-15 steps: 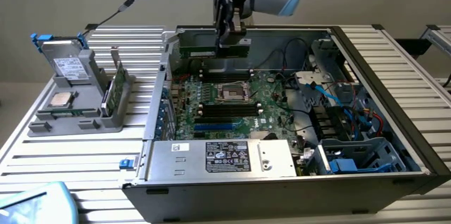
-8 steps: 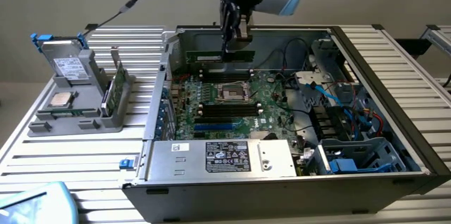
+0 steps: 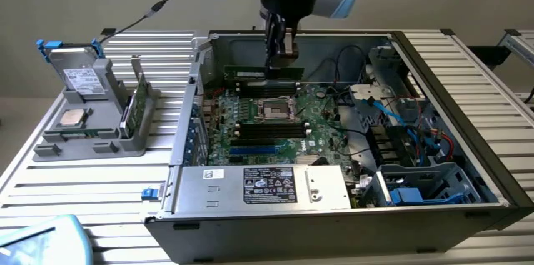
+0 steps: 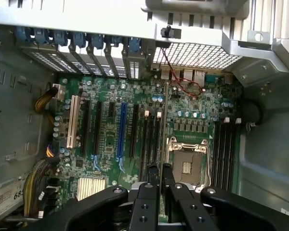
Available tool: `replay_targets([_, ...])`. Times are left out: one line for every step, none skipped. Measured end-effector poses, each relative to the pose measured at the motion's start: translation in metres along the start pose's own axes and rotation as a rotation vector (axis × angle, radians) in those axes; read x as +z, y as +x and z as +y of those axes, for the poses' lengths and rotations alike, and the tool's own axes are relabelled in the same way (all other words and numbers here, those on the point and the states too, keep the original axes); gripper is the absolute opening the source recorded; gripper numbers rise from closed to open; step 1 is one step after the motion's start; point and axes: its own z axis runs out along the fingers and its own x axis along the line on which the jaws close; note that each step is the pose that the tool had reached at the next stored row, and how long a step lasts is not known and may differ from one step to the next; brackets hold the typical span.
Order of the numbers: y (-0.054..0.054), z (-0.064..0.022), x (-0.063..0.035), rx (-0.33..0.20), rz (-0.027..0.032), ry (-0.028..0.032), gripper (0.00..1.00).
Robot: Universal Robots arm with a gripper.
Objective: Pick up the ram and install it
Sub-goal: 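Pick up the ram and move it above insertion slot, then insert the ram into the slot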
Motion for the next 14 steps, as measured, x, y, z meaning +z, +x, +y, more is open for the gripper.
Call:
replay_targets([0.0,-0.0011,0.0017,0.005,-0.0007,0.0003,0.14])
replay_targets([0.0,-0.0021,0.0033,0.01,-0.0014,0.0005,0.14])
replay_targets([0.0,-0.0035,0.0051,0.014,-0.0018,0.0007,0.14])
replay_targets([0.001,-0.0049,0.0067,0.017,-0.0021,0.0008,0.14])
replay_targets([0.001,-0.0065,0.0083,0.02,-0.0024,0.0009,0.14])
replay_targets([0.001,-0.0083,0.0098,0.022,-0.0027,0.001,0.14])
replay_targets([0.001,-0.0107,0.0114,0.022,-0.0028,0.0011,0.14])
replay_targets([0.001,-0.0128,0.0128,0.022,-0.0028,0.001,0.14])
replay_targets([0.001,-0.0149,0.0144,0.022,-0.0028,0.001,0.14])
replay_targets([0.002,-0.0168,0.0161,0.022,-0.0028,0.0011,0.14])
replay_targets([0.002,-0.0184,0.0178,0.022,-0.0029,0.0011,0.14])
replay_targets([0.002,-0.0196,0.0194,0.022,-0.0028,0.0011,0.14])
replay_targets([0.002,-0.0205,0.0211,0.022,-0.0027,0.001,0.14])
replay_targets([0.002,-0.0211,0.0228,0.022,-0.0028,0.001,0.14])
